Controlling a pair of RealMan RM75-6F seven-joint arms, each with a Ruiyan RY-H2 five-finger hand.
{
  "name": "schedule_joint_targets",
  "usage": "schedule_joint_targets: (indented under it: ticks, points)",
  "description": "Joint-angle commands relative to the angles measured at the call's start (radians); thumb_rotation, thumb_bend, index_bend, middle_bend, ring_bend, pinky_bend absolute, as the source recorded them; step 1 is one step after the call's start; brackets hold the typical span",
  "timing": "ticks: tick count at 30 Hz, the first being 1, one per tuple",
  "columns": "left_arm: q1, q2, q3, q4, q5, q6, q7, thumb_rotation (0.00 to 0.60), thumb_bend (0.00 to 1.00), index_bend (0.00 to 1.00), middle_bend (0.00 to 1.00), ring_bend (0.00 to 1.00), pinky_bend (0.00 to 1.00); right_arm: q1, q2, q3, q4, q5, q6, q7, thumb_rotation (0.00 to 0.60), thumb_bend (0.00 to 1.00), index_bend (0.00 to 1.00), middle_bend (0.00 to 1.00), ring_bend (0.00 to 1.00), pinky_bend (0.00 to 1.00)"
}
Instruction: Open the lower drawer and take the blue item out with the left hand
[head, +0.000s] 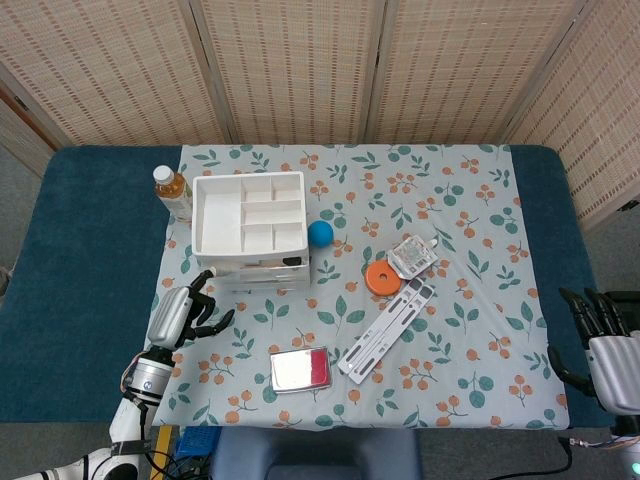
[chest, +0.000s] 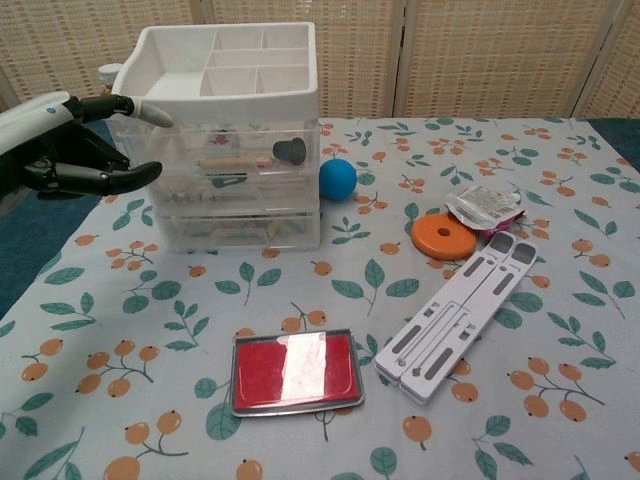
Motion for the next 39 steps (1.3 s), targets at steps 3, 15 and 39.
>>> schedule_joint_targets:
  ticks: [3,15,39]
  points:
    - [-0.018,-0.007,-0.009,0.011,-0.027,-0.011,0.023,0.600,0.30,0.24,0.93,1.00,1.00,-0.002,-0.002,-0.001,0.003,0.003,-0.001,0.002,0.600,0.43,0.00,0.11,0.00,0.02]
    - [-0.045,-0.034,-0.018,0.052,-0.066,-0.010,0.053,0.600,0.29,0.23,0.93,1.00,1.00,-0.006,-0.001,0.000,0.006,0.007,0.002,0.007,0.600,0.43,0.00,0.11,0.00,0.02]
    - [-0.089,-0.043,-0.008,0.088,-0.102,-0.043,0.107,0.600,0.30,0.28,0.93,1.00,1.00,-0.009,-0.006,-0.001,0.015,0.014,-0.005,0.016,0.600,0.43,0.00,0.11,0.00,0.02]
